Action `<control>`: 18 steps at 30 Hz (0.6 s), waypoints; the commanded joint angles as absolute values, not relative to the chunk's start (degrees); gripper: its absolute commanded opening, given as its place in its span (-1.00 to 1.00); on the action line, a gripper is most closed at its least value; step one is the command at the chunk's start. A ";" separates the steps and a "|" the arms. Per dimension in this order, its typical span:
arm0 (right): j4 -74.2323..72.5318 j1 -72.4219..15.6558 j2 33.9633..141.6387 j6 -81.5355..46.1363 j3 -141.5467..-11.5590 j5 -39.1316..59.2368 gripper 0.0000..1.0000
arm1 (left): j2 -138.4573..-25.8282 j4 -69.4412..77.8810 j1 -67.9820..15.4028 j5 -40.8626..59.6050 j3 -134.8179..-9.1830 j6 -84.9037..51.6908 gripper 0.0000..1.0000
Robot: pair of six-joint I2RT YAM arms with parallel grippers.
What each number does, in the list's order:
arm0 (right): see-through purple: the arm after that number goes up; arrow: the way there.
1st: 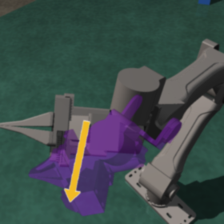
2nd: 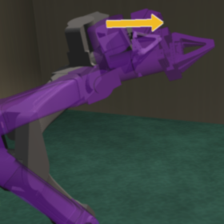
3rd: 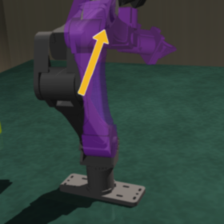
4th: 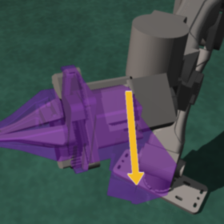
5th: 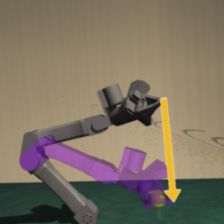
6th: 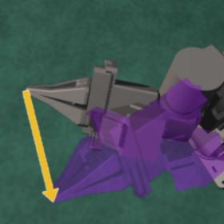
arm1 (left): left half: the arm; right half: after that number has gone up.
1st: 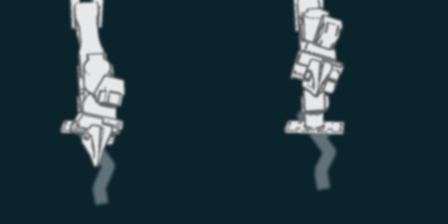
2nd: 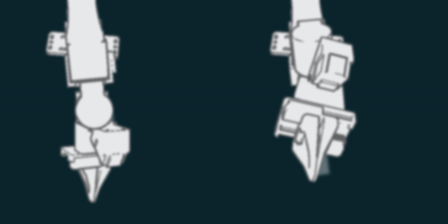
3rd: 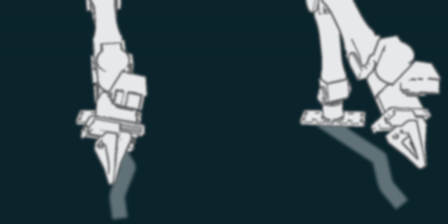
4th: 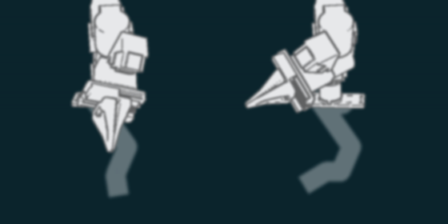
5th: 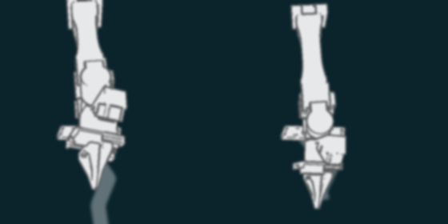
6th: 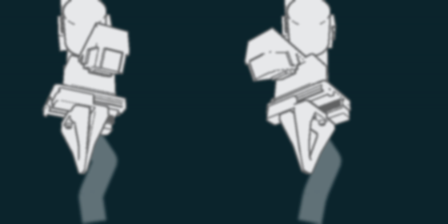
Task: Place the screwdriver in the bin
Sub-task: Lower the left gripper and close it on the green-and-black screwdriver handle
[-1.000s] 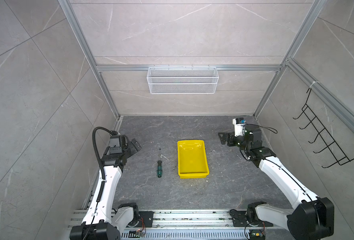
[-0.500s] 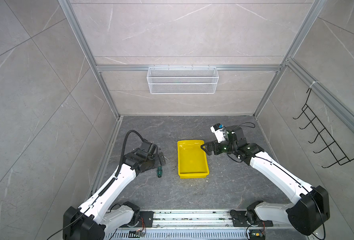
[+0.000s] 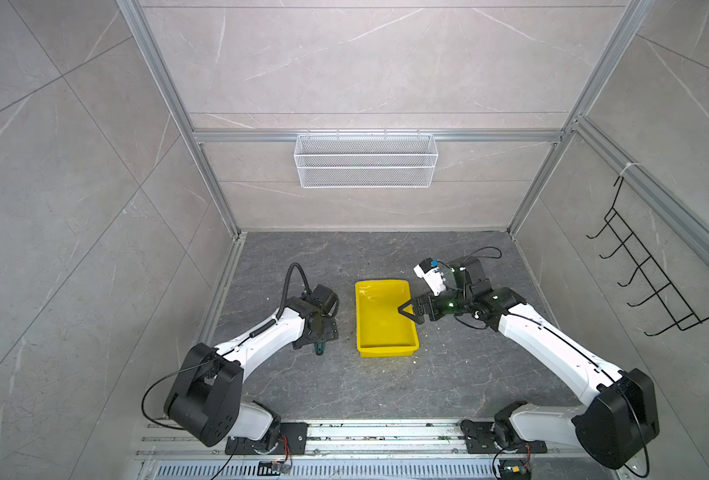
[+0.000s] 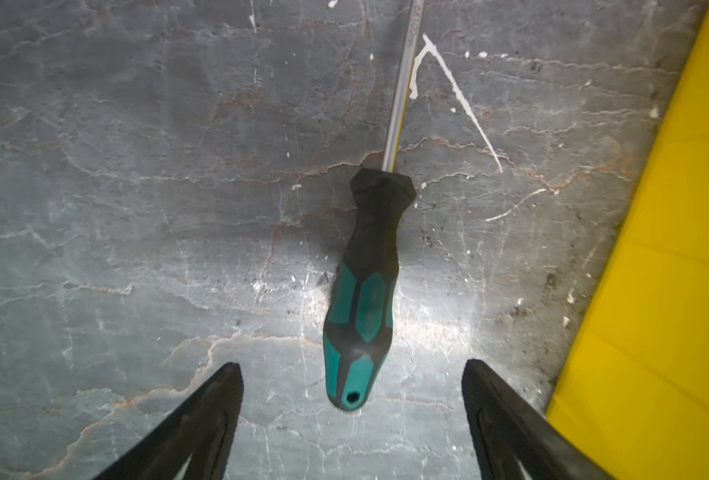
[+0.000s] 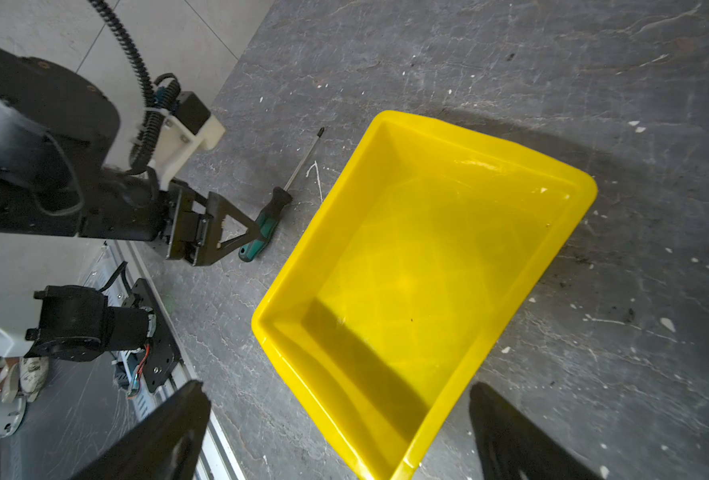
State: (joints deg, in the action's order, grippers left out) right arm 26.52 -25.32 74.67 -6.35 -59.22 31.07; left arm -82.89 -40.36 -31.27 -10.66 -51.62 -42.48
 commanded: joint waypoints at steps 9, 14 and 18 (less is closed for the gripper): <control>25.90 -22.93 75.56 -5.22 -59.10 38.58 0.99 | -86.27 -35.05 -31.46 -11.30 -52.12 -41.73 0.38; 24.94 -21.57 76.40 -5.96 -59.22 40.35 0.99 | -88.34 -32.96 -31.46 -9.91 -51.46 -40.22 0.25; 25.14 -21.38 75.75 -5.79 -58.89 39.95 0.99 | -89.80 -32.55 -31.46 -9.84 -51.50 -39.40 0.14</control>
